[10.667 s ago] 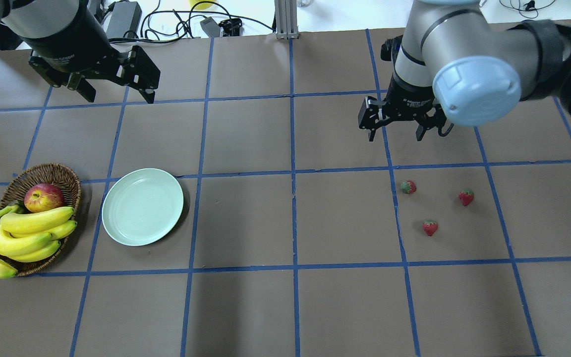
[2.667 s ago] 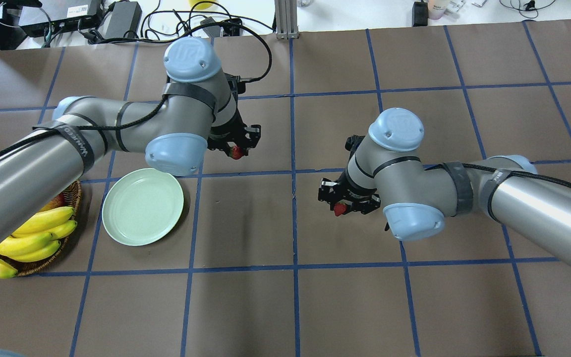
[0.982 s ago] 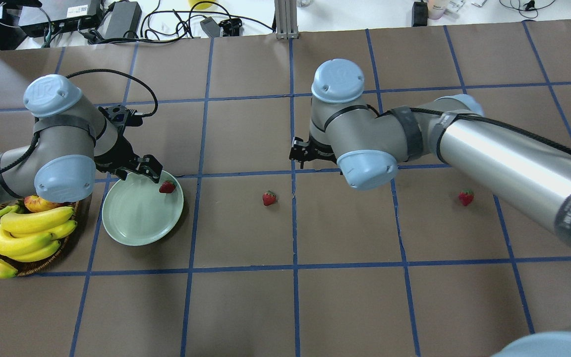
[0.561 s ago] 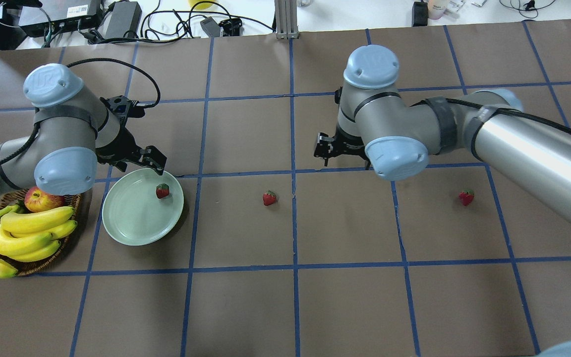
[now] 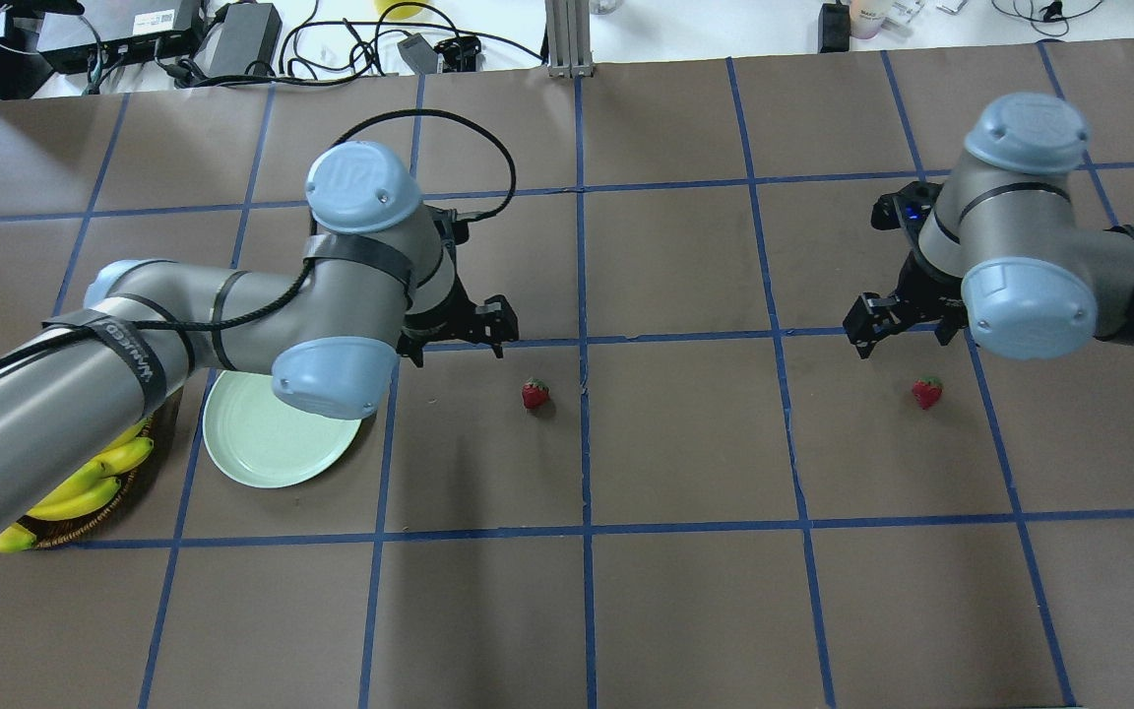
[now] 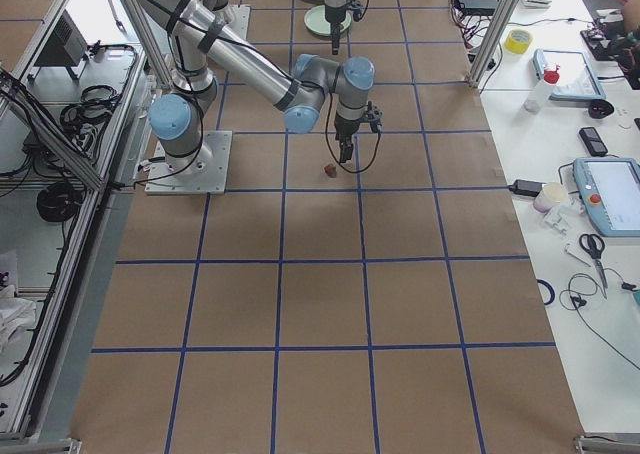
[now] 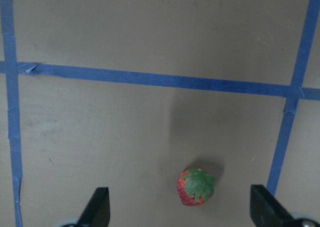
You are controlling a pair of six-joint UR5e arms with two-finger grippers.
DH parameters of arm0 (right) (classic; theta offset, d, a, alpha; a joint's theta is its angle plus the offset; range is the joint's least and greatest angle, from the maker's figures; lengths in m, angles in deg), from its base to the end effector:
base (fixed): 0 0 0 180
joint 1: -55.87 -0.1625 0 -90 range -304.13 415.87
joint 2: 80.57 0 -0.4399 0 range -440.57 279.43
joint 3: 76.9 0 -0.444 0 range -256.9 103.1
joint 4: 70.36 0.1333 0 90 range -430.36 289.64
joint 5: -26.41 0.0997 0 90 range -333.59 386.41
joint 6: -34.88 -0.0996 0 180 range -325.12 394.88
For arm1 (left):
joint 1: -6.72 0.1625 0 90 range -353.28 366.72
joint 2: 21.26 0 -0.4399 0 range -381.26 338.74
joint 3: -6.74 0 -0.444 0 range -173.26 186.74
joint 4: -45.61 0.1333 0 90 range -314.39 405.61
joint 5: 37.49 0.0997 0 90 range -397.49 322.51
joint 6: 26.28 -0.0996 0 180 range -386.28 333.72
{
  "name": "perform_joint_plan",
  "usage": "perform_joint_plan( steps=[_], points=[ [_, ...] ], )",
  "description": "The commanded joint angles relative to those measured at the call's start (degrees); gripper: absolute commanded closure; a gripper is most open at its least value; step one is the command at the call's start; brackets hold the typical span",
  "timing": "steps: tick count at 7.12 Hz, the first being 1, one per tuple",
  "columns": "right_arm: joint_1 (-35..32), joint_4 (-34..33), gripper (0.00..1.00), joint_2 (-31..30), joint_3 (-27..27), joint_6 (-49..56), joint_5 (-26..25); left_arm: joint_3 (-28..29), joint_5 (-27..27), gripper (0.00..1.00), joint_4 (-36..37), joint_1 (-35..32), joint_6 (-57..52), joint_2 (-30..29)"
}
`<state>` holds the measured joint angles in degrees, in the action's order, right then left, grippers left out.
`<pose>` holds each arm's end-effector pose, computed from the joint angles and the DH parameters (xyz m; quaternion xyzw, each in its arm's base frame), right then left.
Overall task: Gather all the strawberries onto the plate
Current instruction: 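Grasp the center strawberry with the left gripper while the right grasps the last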
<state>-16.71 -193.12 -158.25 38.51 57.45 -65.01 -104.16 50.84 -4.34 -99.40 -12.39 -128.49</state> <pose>-0.0355 -0.5503 0.2127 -0.0454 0.9980 0.0450 0.0032 -0.2926 -0.5218 0.2124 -0.0197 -0.9996 0.0124 0.0184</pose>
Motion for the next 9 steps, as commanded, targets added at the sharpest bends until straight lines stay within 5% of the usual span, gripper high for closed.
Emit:
perform_joint_plan(
  steps=[1,3,5,6,7,8,9],
  points=[
    [2.1,-3.5,0.00,0.6,3.6,2.0,1.9,-0.1,-0.4,0.01,3.1,-2.2,-1.5,-3.9],
    [2.1,-11.9,0.00,2.3,8.8,2.2,1.7,-0.3,-0.4,0.03,5.5,-2.9,-1.5,-6.6],
    [2.2,-12.2,0.32,2.3,9.0,3.3,1.2,-0.1,0.1,0.25,6.3,-3.7,-1.6,-8.3],
    [2.2,-12.4,0.65,2.3,8.9,4.0,0.9,-0.1,0.2,0.30,6.3,-3.9,-1.6,-8.4],
    [2.4,-12.4,0.86,2.2,8.9,4.0,0.8,-0.2,0.2,0.37,6.3,-4.0,-1.1,-8.4],
    [2.9,-12.4,0.97,2.1,8.7,4.0,0.6,0.0,-0.3,0.67,6.2,-4.0,-0.6,-8.4],
    [2.9,-11.7,0.98,1.8,8.6,3.9,0.2,0.0,-0.2,0.80,6.2,-4.0,-0.7,-8.2]
  ],
)
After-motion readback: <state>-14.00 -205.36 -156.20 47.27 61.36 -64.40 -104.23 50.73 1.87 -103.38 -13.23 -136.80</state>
